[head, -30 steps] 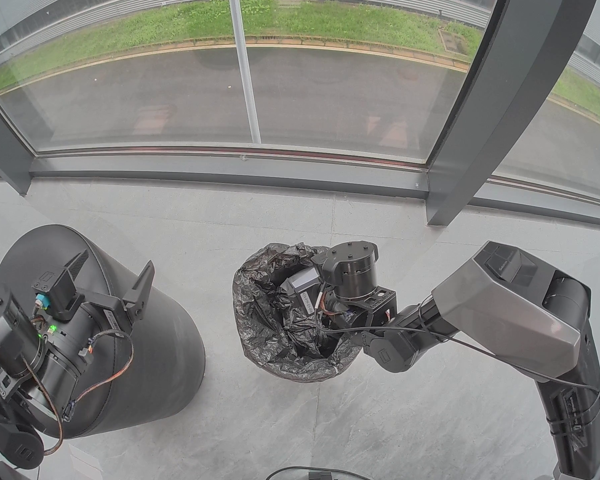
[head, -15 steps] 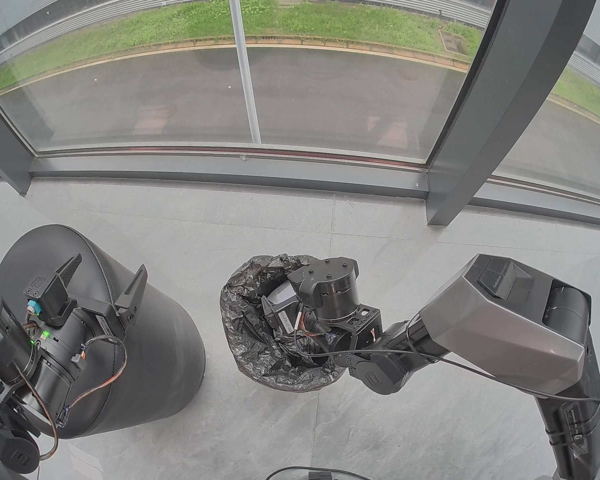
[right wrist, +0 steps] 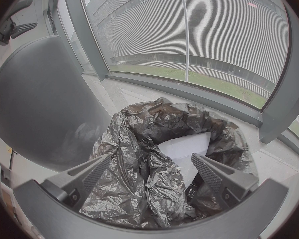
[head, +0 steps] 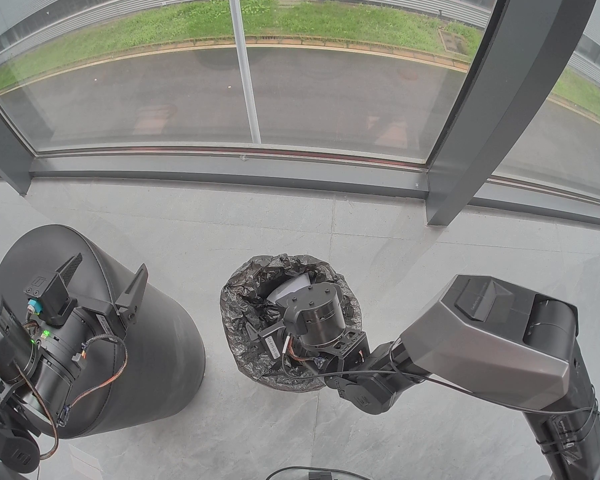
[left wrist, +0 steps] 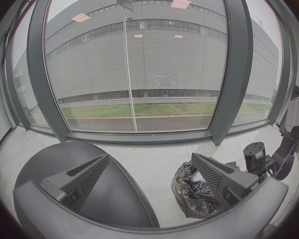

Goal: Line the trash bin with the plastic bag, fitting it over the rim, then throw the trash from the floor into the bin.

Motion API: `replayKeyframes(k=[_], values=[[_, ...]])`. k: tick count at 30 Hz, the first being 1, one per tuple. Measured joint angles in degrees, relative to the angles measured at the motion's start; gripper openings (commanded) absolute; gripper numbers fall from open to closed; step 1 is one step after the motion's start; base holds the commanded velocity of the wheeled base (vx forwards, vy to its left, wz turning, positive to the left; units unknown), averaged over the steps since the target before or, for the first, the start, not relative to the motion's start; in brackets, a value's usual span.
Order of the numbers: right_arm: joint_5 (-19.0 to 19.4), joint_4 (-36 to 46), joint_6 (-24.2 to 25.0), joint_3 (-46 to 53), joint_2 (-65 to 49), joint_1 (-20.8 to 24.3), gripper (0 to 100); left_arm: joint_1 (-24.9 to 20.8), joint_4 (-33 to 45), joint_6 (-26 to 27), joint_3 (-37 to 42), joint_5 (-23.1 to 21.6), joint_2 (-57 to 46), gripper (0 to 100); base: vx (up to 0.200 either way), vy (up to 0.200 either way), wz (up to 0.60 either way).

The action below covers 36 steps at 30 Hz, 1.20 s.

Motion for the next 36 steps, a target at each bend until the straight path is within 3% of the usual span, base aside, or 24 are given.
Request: replayKeyframes(k=[14,21,36], values=[[1.8,0.8,-0.7,-12.8,12.1,-4.7,100,0.0,0.0,0.0,0.0,0.0,0.1,100,0.0,0.0,0.0],[1.8,0.3,-0.8,-14.3,13.6,-5.4,100,-0.1,0.0,-0.1,0.0,0.0,0.1,100,0.0,0.0,0.0],[1.5,1.6,-0.8,-6.0,0.7,-5.0,100,-0.1,0.0,-0.2,-0.3,0.0,-0.2,100,0.0,0.0,0.0]])
